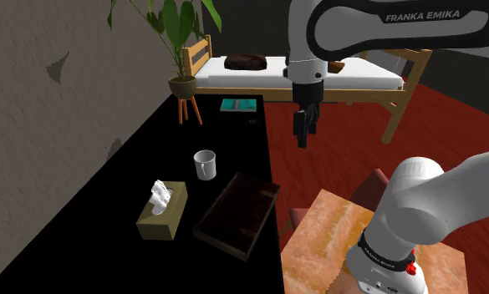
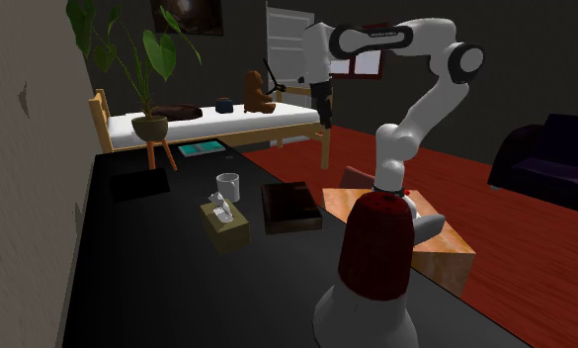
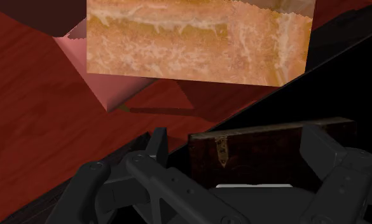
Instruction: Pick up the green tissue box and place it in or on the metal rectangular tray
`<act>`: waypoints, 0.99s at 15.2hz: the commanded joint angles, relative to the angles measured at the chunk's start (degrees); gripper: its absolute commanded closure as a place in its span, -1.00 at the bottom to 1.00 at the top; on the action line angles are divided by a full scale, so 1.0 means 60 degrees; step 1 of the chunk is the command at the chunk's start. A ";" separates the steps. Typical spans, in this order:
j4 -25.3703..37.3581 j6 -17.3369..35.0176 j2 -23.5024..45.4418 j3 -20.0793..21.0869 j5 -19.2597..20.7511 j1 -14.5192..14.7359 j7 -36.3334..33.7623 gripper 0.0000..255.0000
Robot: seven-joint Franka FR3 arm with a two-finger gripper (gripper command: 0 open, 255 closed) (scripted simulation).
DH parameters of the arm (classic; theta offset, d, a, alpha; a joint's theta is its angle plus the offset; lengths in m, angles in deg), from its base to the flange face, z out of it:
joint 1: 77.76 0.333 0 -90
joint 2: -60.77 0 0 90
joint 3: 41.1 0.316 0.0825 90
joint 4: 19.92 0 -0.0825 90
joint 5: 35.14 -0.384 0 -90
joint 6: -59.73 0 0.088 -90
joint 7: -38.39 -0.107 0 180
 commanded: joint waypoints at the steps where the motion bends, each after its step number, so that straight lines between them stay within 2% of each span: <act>1: 0.0000 0.0000 0.0000 0.0000 0.0000 0.0000 0.0000 -1.00; 5: -0.0568 0.1300 -0.0237 0.1310 -0.0365 0.0134 -0.1648 -1.00; 9: -0.0812 0.2630 -0.0007 0.2727 -0.0508 0.0147 -0.3354 -1.00; 12: -0.0760 0.3593 0.0458 0.3871 -0.0391 -0.0024 -0.4711 -1.00; 15: -0.0498 0.4460 0.1143 0.5095 0.0004 -0.0414 -0.6181 -1.00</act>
